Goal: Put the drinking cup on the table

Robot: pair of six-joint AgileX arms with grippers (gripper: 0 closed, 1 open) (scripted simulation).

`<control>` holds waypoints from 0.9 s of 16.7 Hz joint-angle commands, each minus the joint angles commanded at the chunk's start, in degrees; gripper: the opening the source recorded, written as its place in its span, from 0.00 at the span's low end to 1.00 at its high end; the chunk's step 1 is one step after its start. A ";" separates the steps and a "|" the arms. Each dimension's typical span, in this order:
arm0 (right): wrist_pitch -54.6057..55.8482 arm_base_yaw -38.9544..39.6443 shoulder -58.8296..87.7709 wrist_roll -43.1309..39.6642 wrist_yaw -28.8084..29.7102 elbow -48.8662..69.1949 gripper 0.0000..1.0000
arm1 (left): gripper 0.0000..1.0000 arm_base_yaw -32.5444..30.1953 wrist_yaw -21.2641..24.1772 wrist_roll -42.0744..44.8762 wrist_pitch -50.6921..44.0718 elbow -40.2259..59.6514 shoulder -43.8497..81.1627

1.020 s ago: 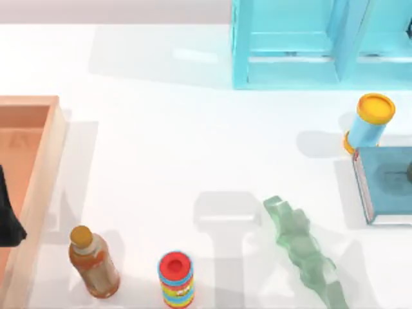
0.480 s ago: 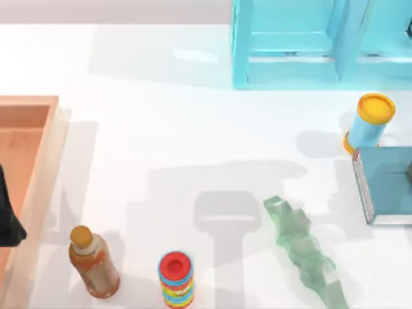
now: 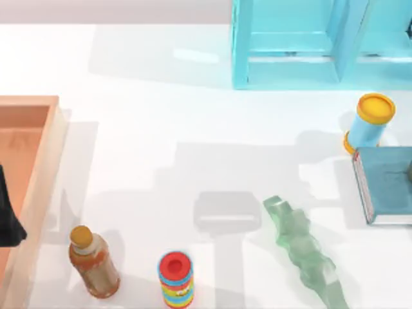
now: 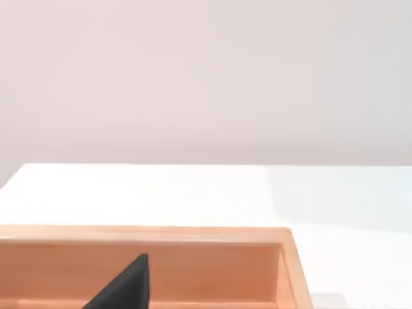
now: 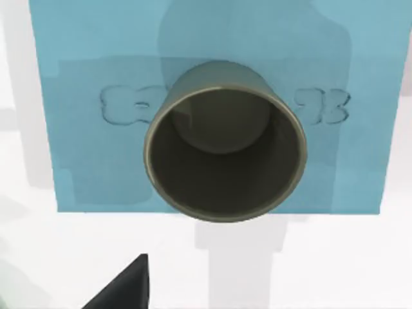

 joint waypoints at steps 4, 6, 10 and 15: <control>1.03 0.23 -0.02 0.12 0.00 -1.04 1.00 | 1.00 0.00 0.00 0.00 0.00 0.00 0.00; 4.21 0.20 0.25 0.23 0.00 -4.21 1.00 | 1.00 0.00 0.00 0.00 0.00 0.00 0.00; 16.00 0.29 1.18 0.32 0.01 -14.37 1.00 | 1.00 0.00 0.00 0.00 0.00 0.00 0.00; 22.24 0.35 1.91 0.38 0.01 -20.33 1.00 | 1.00 0.00 0.00 0.00 0.00 0.00 0.00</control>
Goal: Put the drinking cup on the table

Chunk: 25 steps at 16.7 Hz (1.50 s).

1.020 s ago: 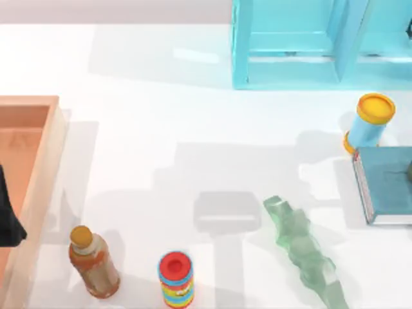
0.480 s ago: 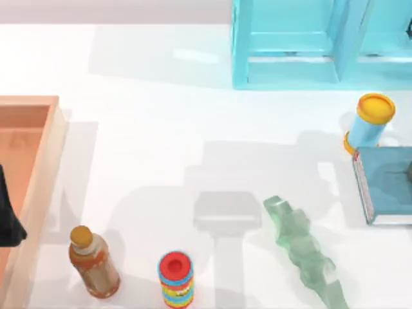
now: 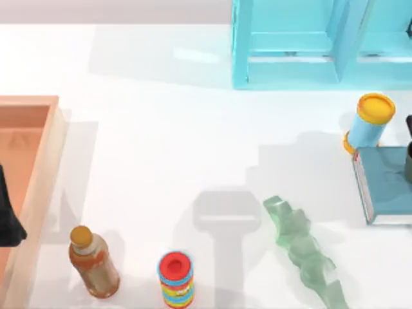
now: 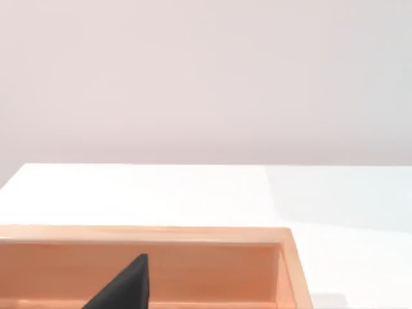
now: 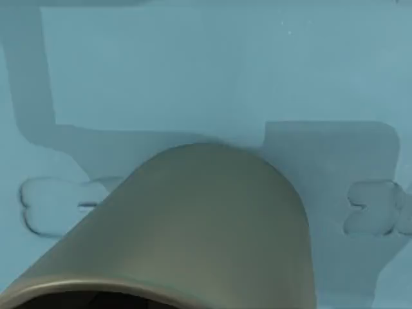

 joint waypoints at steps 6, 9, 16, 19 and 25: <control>0.00 0.00 0.00 0.00 0.00 0.00 0.77 | 1.00 0.00 0.00 0.00 0.00 0.00 0.00; 0.00 0.00 0.00 0.00 0.00 0.00 0.55 | 1.00 0.00 0.00 0.00 0.00 0.00 0.00; 0.00 0.00 0.00 0.00 0.00 0.00 0.02 | 1.00 0.00 0.00 0.00 0.00 0.00 0.00; 0.00 0.00 0.00 0.00 0.00 0.00 0.00 | 1.00 0.00 0.00 0.00 0.00 0.00 0.00; -0.02 -0.02 -0.02 0.05 -0.02 0.01 0.00 | 1.00 0.00 0.00 0.00 0.00 0.00 0.00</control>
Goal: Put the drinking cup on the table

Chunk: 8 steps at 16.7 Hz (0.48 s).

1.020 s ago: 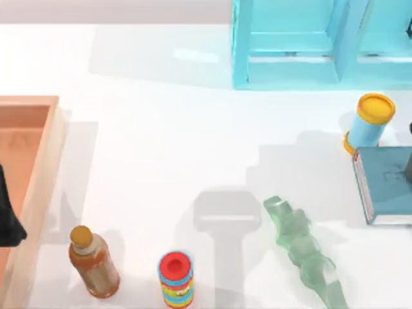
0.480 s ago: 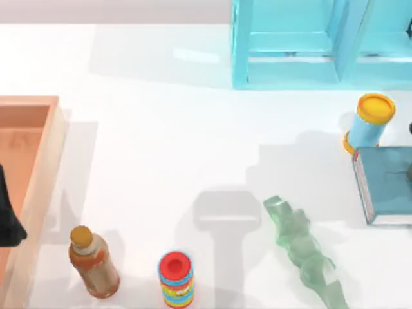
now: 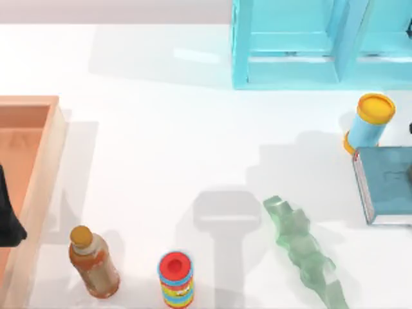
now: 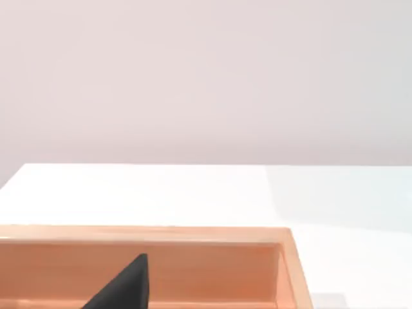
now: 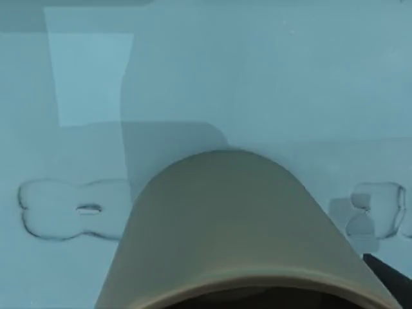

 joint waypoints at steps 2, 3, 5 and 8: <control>-1.01 -0.06 -0.11 0.00 -0.03 0.99 0.00 | 1.00 0.00 0.00 0.00 0.00 0.00 0.00; -2.35 -0.04 -0.33 -0.04 -0.03 2.26 0.00 | 1.00 0.00 0.00 0.00 0.00 0.00 0.00; -6.13 -0.07 -0.82 -0.08 -0.03 4.99 0.00 | 1.00 0.00 0.00 0.00 0.00 0.00 0.00; -10.54 -0.09 -1.79 -0.12 -0.02 8.51 0.00 | 1.00 0.00 0.00 0.00 0.00 0.00 0.00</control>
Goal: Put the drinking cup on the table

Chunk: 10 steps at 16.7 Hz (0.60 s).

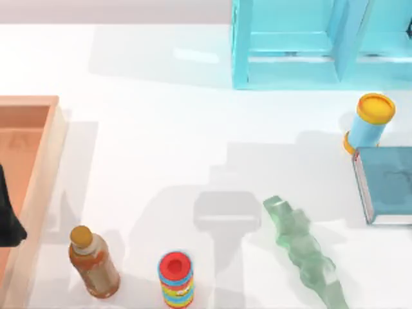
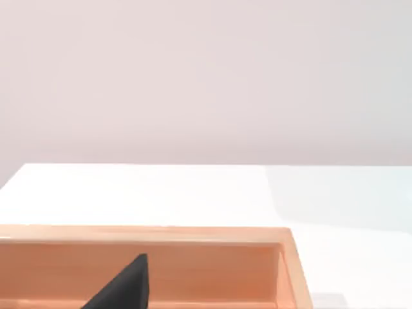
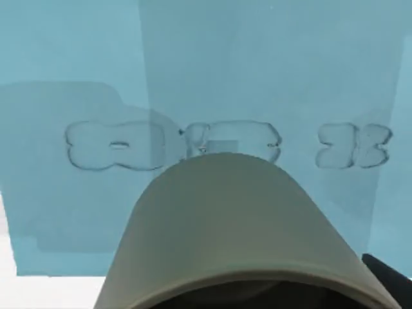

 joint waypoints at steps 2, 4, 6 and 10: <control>-0.33 -0.01 -0.24 -0.01 0.01 0.33 0.00 | 1.00 0.00 0.00 0.00 0.00 0.00 0.00; -0.19 0.05 0.04 0.06 -0.01 0.17 0.00 | 1.00 0.00 0.00 0.00 0.00 0.00 0.00; -0.84 0.88 0.87 0.88 0.18 1.02 0.00 | 1.00 0.00 0.00 0.00 0.00 0.00 0.00; -4.95 9.19 6.58 8.86 1.30 9.35 0.00 | 1.00 0.00 0.00 0.00 0.00 0.00 0.00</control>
